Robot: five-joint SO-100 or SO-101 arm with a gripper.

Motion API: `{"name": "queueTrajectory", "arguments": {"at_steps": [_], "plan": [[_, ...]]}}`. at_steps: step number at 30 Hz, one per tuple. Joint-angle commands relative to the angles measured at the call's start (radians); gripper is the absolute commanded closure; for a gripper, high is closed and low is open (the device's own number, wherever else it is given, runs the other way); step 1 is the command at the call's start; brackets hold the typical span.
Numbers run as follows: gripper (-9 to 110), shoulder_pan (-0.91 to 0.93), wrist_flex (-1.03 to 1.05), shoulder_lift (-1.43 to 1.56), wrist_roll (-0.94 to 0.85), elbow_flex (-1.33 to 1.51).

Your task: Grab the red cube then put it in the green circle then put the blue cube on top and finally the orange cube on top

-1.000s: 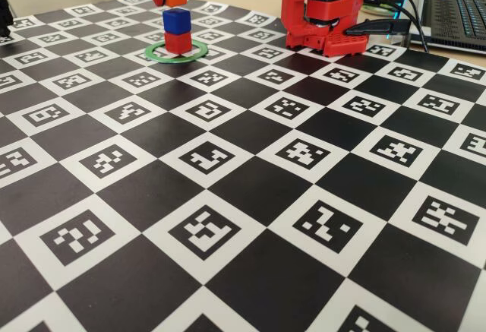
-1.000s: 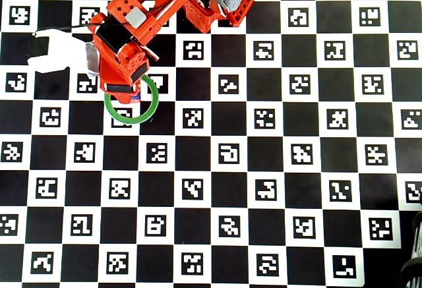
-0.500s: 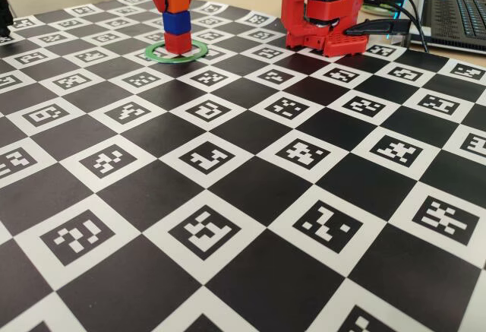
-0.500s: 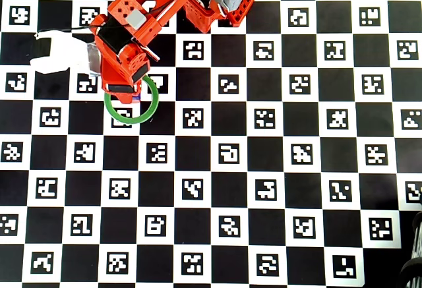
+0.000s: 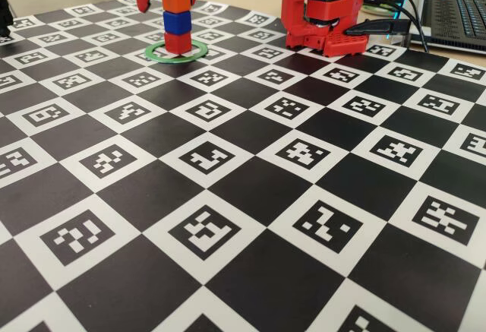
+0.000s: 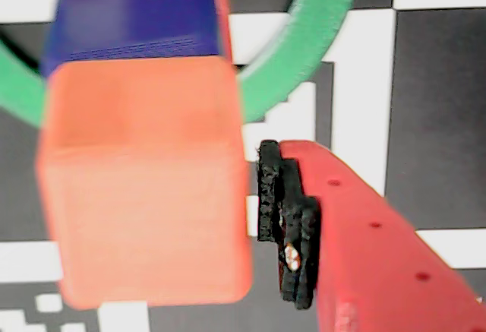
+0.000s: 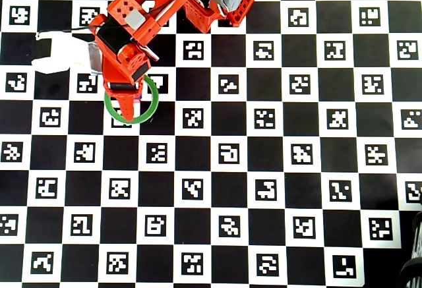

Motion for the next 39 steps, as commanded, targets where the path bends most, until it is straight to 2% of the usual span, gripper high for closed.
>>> {"name": "queueTrajectory", "arguments": {"at_steps": [1, 7, 13, 19, 23, 29, 32, 36, 39], "plan": [[54, 0.011, 0.080, 0.098, 0.015, -0.179], [55, -0.049, 0.156, 0.083, 0.149, -0.383], [59, -0.242, 0.138, 0.092, 0.465, -0.445], [76, -0.471, 0.006, 0.092, 0.804, -0.370], [85, -0.629, -0.178, 0.141, 0.888, -0.198], [107, -0.761, -0.580, 0.330, 0.805, 0.215], [107, -0.784, -0.752, 0.422, 0.675, 0.410], [107, -0.801, -0.934, 0.528, 0.367, 0.640], [107, -0.785, -0.991, 0.592, 0.230, 0.729]]}}
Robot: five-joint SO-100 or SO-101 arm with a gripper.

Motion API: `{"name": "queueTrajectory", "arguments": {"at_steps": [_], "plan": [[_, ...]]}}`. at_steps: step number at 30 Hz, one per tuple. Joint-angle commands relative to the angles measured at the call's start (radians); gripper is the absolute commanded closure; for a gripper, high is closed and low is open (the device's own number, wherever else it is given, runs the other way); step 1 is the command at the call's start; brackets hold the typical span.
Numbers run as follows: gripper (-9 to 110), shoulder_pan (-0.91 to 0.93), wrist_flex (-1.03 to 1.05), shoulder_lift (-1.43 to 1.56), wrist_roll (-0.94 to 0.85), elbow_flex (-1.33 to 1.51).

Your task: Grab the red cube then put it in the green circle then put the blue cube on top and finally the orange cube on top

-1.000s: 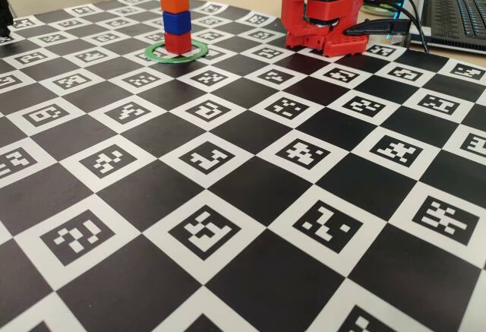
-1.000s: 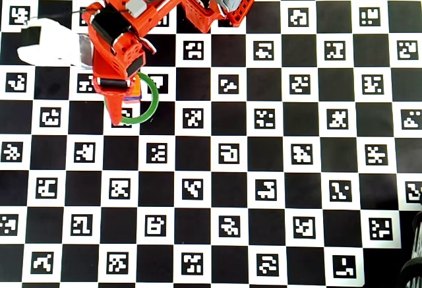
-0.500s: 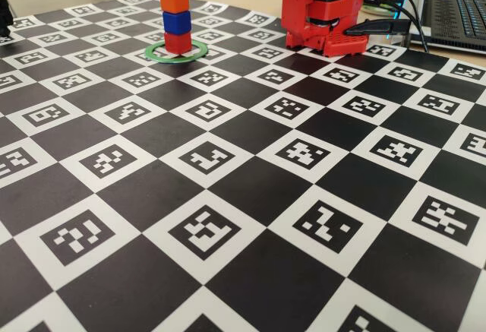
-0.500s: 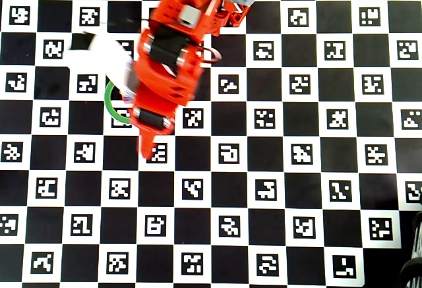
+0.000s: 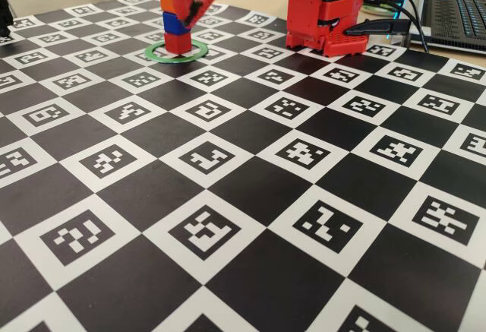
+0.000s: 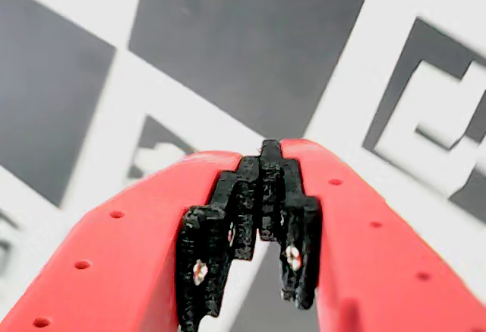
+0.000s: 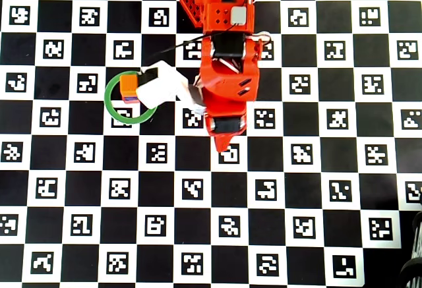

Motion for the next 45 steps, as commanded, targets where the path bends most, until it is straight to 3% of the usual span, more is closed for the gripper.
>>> {"name": "queueTrajectory", "arguments": {"at_steps": [1, 5, 10, 32, 45], "plan": [[107, 0.009, -0.087, 0.115, -0.175, 0.044], [107, 0.011, -0.074, 0.187, -0.385, 0.137], [107, -0.031, 0.029, 0.273, -0.522, 0.236], [107, -0.061, 0.327, 0.851, -0.578, 0.623], [107, -0.063, 0.650, 1.097, -0.884, 0.675]]}}
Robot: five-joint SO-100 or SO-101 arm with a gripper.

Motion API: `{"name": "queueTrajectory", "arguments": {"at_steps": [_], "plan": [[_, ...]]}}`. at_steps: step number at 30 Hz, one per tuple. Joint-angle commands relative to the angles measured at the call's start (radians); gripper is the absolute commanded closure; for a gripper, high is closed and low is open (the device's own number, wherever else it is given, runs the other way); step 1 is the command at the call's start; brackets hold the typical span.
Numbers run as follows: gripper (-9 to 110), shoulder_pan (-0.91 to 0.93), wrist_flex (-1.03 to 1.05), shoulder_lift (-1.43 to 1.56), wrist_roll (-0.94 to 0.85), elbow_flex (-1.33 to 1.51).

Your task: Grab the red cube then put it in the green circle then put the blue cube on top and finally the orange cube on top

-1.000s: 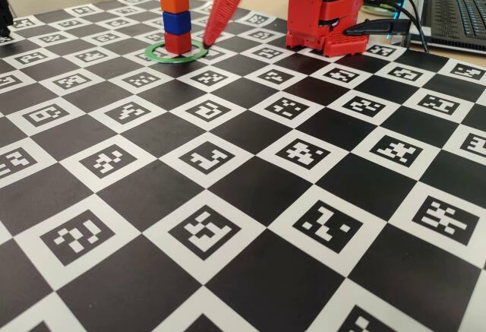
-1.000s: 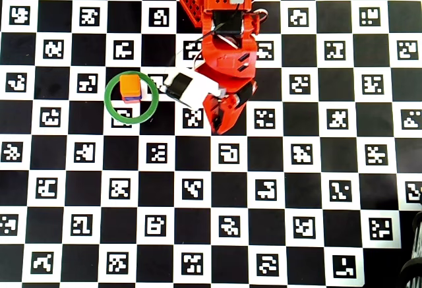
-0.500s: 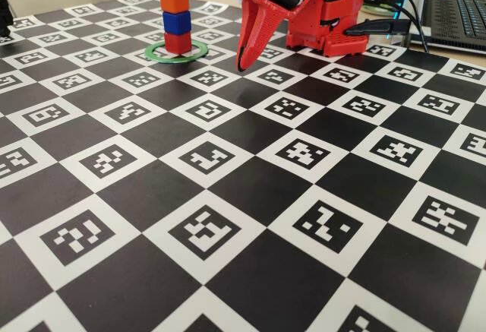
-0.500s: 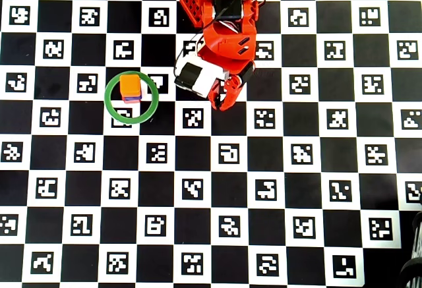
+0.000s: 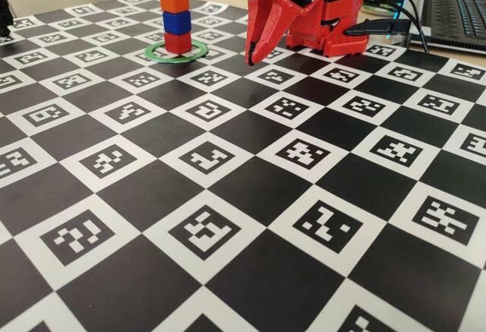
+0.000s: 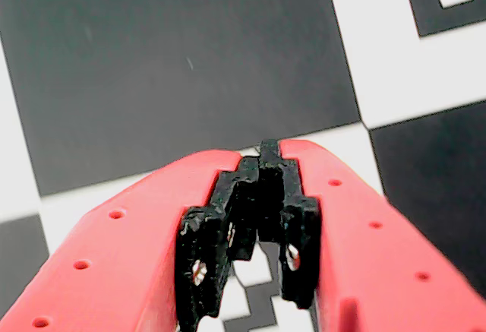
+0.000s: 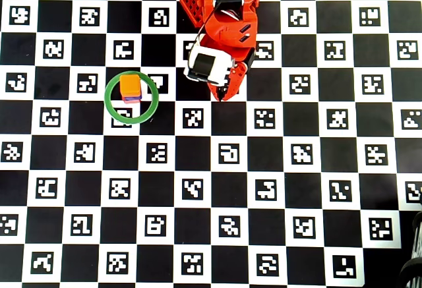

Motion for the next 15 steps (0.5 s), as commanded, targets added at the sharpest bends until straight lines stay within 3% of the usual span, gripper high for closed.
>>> {"name": "queueTrajectory", "arguments": {"at_steps": [1, 7, 15], "plan": [[107, 0.002, 0.086, 0.060, -0.067, 0.040], [107, 0.023, 0.216, 0.081, -0.170, 0.041], [107, 0.035, 0.225, 0.081, -0.164, 0.041]]}}
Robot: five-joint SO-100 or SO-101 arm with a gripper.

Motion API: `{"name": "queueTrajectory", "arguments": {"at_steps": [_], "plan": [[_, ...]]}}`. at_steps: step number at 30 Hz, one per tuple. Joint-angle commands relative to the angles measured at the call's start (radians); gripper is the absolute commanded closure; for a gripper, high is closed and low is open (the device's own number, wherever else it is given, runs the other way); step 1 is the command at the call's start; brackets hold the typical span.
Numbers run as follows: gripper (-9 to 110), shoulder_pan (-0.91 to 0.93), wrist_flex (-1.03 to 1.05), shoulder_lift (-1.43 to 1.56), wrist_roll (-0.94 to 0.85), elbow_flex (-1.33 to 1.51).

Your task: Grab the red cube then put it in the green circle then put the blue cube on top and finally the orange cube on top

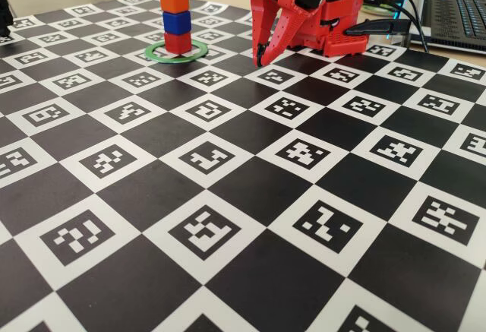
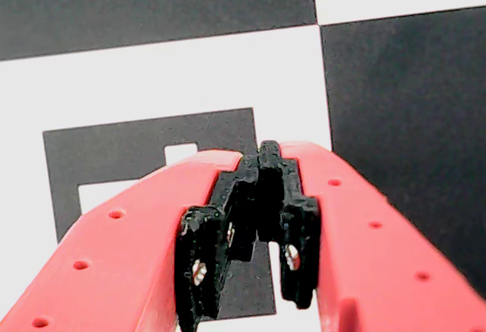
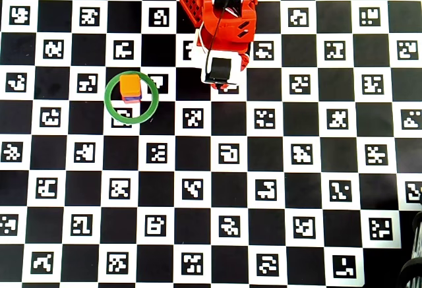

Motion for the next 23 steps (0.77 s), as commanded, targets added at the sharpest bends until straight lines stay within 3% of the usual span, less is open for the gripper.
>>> {"name": "queueTrajectory", "arguments": {"at_steps": [1, 23], "plan": [[107, 0.011, 0.098, 0.049, -0.015, 0.041], [107, 0.011, 0.100, 0.049, -0.025, 0.041]]}}
